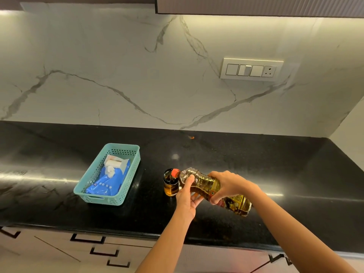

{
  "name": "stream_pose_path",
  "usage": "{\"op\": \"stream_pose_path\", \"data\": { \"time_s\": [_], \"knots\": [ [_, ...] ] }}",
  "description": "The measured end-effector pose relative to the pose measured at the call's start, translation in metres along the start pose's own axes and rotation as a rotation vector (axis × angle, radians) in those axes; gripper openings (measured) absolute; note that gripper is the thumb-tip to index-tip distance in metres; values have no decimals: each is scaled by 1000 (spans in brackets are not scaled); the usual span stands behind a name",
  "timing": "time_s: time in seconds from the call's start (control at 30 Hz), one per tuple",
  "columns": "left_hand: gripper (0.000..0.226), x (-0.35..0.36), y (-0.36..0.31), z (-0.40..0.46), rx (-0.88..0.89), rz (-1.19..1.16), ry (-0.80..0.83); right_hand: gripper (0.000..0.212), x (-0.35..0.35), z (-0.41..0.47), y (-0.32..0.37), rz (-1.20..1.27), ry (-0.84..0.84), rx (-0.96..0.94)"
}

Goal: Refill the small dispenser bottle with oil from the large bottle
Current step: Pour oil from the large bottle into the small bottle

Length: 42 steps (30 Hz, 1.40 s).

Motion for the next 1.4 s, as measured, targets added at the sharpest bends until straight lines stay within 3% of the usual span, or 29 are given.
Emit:
{"op": "stream_pose_path", "data": {
  "time_s": [0.6, 0.97, 1.2, 1.4],
  "knots": [
    [51, 0, -1, -1, -6, -14, -9, 88, 1, 3, -1, 8, 10, 10],
    [35, 0, -2, 2, -13, -28, 9, 86, -2, 3, 3, 6, 10, 2],
    [44, 0, -2, 1, -12, -30, -2, 86, -4, 3, 4, 5, 13, -1],
    [34, 1, -4, 1, -11, -23, 10, 86, -6, 3, 4, 5, 12, -4]
  ]
}}
Point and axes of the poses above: each hand's wrist, its own z-axis towards the middle knuckle, its own x-axis out of the palm, y = z × x, the point moved 3 cm from there along z, towards the middle knuckle
